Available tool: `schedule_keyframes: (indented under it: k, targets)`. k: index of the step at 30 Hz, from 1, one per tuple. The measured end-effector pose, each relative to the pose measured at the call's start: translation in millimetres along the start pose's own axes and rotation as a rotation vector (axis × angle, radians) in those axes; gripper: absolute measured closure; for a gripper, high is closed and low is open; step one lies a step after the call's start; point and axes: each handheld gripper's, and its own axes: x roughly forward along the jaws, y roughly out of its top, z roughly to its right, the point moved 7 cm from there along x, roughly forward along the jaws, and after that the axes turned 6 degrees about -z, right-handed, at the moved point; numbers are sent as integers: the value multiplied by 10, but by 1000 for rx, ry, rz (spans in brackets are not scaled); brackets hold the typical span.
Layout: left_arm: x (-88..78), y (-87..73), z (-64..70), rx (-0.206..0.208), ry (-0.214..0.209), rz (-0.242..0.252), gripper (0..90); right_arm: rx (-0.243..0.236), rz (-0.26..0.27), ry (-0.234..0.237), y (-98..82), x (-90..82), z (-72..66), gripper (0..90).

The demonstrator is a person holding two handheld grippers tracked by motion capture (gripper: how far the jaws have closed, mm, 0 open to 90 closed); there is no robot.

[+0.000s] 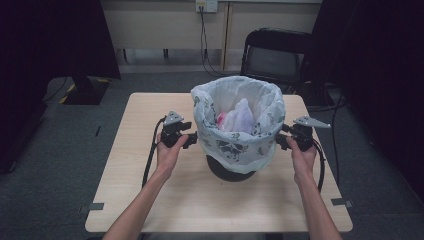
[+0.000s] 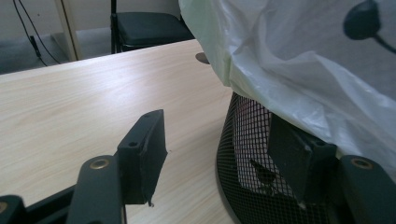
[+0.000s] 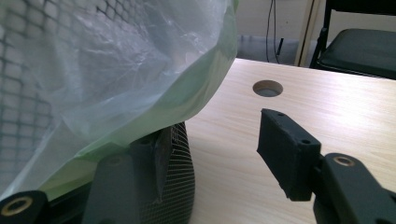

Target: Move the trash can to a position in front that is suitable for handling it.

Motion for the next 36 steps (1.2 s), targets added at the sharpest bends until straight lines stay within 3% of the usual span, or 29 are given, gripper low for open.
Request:
schedule_keyframes:
  k: [2, 5, 8, 11, 16, 21, 23, 30, 36]
  targets:
    - [-24, -2, -7, 16, 11, -6, 370, -9, 1, 14, 7, 4, -30, 454]
    - [-64, -11, -20, 17, -16, -9, 404, -25, -11, 22, -3, 16, -74, 469]
    - [-87, -23, -18, 26, -27, -3, 415, -6, -13, 25, -5, 36, -88, 481]
    - [-117, -47, -15, 28, -25, 1, 420, -16, -10, 34, 7, 45, -110, 511]
    - [-225, -91, -55, 36, -20, -8, 416, -24, -9, 101, -34, 51, -216, 511]
    - [-330, -146, -81, 33, -30, -13, 421, -28, -5, 123, -42, 70, -291, 511]
    - [-404, -196, -84, 17, -51, -16, 440, -48, -36, 130, -86, 99, -347, 521]
    - [-572, -308, -97, 23, -53, 4, 439, -114, -100, 126, -171, 140, -516, 540]
    - [-664, -359, -70, 17, -57, -1, 450, -94, -102, 168, -217, 111, -601, 549]
